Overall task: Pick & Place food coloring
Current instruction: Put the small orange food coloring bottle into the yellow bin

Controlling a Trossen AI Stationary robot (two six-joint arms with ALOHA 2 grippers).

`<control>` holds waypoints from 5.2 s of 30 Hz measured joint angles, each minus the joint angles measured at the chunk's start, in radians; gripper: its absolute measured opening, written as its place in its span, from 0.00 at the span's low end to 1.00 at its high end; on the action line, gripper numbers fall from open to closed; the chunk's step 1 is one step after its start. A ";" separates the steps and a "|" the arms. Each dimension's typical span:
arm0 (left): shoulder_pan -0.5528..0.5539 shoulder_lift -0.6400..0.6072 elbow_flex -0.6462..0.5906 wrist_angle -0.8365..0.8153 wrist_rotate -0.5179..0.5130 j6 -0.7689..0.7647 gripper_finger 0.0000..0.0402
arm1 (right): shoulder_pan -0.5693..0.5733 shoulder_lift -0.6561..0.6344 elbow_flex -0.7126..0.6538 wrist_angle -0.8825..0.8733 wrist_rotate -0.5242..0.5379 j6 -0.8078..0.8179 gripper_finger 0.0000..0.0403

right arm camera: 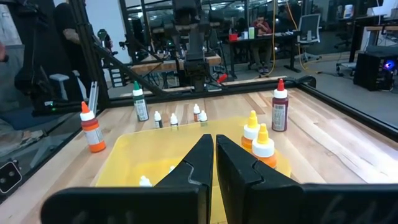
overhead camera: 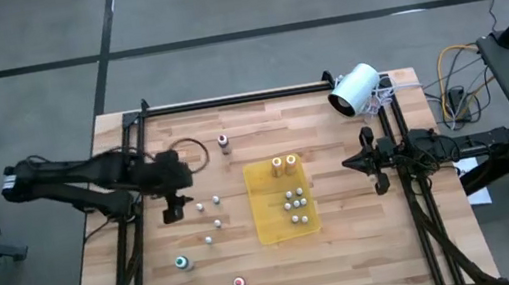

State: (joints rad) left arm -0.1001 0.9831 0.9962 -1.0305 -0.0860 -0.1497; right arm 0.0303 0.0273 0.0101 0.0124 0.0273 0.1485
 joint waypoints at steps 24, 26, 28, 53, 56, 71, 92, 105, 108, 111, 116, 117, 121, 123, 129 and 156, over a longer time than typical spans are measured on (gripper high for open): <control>0.000 0.177 -0.003 -0.044 0.007 0.022 0.49 | 0.000 0.000 0.000 0.000 0.000 -0.001 0.03; 0.000 0.182 -0.003 -0.044 0.007 0.022 0.49 | 0.000 0.000 0.000 0.000 0.000 0.001 0.03; 0.000 0.185 -0.003 -0.043 0.007 0.030 0.49 | 0.000 0.000 0.000 0.000 0.000 -0.001 0.03; 0.000 0.216 -0.186 0.111 0.017 0.065 0.49 | 0.000 0.000 0.000 0.000 0.000 -0.001 0.03; 0.000 0.216 -0.210 0.140 0.035 0.073 0.49 | 0.000 0.000 0.000 0.000 0.000 0.000 0.03; 0.000 0.216 -0.306 0.269 0.061 0.156 0.49 | 0.000 0.000 0.000 0.000 0.000 0.001 0.03; 0.002 0.332 -0.339 0.370 0.059 0.154 0.49 | 0.000 0.000 0.000 0.000 0.000 0.001 0.03; 0.002 0.343 -0.339 0.376 0.059 0.138 0.34 | 0.000 0.000 0.000 0.000 0.000 -0.001 0.03; 0.002 0.343 -0.339 0.376 0.059 0.138 0.29 | 0.000 0.001 0.000 0.000 0.000 0.000 0.03; 0.002 0.343 -0.339 0.376 0.059 0.138 0.25 | 0.000 0.000 0.000 0.000 0.000 0.000 0.03; 0.002 0.343 -0.339 0.376 0.059 0.138 0.20 | 0.000 0.000 0.000 0.000 0.000 -0.001 0.03; 0.003 0.343 -0.339 0.376 0.059 0.138 0.19 | 0.000 0.000 0.000 0.000 0.000 0.001 0.03; 0.002 0.343 -0.339 0.376 0.057 0.138 0.16 | 0.000 0.000 0.000 0.000 0.000 -0.001 0.03; 0.002 0.343 -0.335 0.367 0.051 0.138 0.15 | 0.000 0.000 0.000 0.000 0.000 0.001 0.03; 0.003 0.343 -0.271 0.306 0.041 0.142 0.15 | 0.000 0.000 0.000 0.000 0.000 -0.001 0.03; 0.043 0.601 0.226 0.244 0.040 0.231 0.14 | 0.000 0.001 0.000 0.000 0.000 0.001 0.03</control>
State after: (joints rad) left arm -0.0568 1.5836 1.2220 -0.7863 -0.0460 0.0811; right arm 0.0303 0.0280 0.0101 0.0124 0.0273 0.1493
